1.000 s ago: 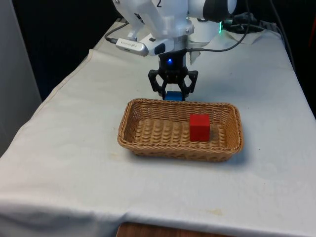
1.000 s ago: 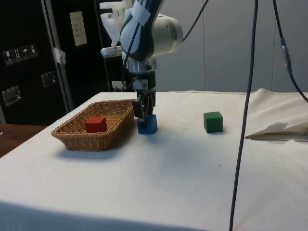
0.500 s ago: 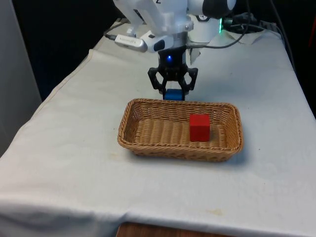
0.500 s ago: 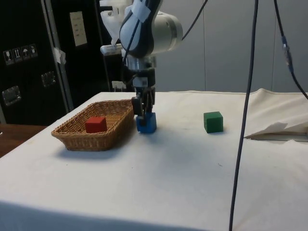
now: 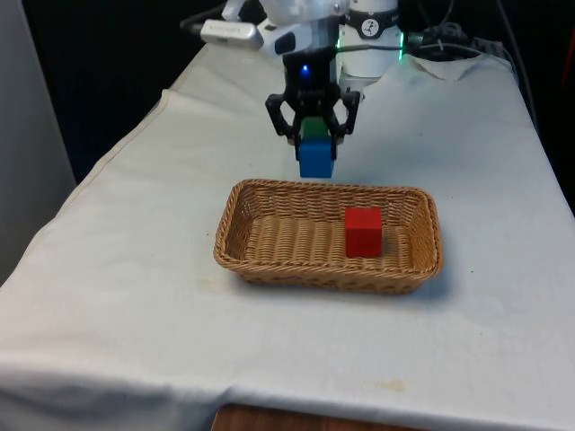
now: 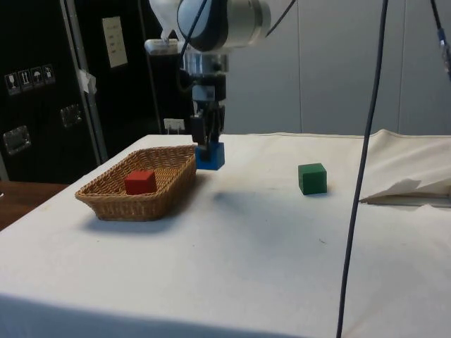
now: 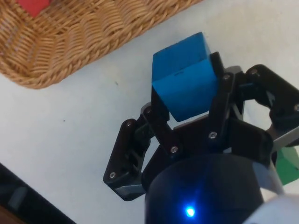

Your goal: Pick up exactly two blocks and place them into the basket.

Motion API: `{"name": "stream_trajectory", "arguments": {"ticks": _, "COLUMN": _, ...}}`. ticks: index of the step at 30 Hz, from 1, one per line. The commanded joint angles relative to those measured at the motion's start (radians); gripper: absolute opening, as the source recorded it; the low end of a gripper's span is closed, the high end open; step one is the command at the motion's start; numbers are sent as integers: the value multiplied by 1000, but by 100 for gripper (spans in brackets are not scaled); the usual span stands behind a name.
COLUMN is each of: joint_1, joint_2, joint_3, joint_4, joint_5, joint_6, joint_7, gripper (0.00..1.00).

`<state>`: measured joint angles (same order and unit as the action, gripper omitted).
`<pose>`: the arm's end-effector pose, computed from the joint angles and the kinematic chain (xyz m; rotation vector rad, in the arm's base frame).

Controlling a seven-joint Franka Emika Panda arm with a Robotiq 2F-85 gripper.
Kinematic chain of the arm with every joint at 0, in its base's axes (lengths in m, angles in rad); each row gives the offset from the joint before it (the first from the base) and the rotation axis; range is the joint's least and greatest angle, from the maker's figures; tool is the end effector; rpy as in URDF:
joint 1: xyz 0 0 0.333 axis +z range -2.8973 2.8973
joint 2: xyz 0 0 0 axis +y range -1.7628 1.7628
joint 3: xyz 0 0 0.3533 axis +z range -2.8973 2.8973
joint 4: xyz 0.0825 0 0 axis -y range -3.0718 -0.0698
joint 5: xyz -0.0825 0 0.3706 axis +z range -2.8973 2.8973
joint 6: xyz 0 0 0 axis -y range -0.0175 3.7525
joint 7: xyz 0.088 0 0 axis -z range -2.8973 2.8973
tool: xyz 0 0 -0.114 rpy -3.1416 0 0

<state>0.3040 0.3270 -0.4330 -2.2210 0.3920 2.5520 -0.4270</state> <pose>0.5524 -0.0709 0.2827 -3.0679 0.0011 -0.1150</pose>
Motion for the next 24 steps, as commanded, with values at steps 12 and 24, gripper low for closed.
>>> {"name": "stream_trajectory", "arguments": {"ticks": 12, "joint_1": 2, "joint_2": -43, "joint_3": -28, "joint_4": 69, "joint_5": -40, "joint_6": -88, "joint_7": 9, "gripper": 1}}
{"name": "stream_trajectory", "arguments": {"ticks": 24, "joint_1": -2, "joint_2": 6, "joint_3": -34, "joint_4": 168, "joint_5": -27, "joint_6": -130, "joint_7": -7, "gripper": 1}}
